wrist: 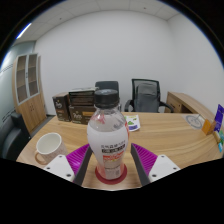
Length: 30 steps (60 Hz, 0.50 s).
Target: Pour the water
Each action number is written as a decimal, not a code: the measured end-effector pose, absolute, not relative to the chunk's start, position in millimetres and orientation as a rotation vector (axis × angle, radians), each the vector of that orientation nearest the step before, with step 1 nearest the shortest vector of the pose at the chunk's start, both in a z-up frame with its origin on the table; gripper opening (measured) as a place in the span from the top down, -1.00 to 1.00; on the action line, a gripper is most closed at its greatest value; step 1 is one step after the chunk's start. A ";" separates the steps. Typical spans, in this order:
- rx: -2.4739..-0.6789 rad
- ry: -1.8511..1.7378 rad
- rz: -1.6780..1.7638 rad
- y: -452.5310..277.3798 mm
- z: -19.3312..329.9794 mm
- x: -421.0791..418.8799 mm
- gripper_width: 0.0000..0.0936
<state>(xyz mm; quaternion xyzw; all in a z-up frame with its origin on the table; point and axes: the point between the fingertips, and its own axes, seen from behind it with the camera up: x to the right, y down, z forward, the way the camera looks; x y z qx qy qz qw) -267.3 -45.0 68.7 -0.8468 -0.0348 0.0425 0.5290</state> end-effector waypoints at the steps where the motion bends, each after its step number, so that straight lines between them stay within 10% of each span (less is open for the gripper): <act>1: -2.029 -0.077 0.099 -47.3 70.2 -266.5 -0.78; 30: -2.116 0.059 -0.109 -244.8 194.5 -268.3 -0.84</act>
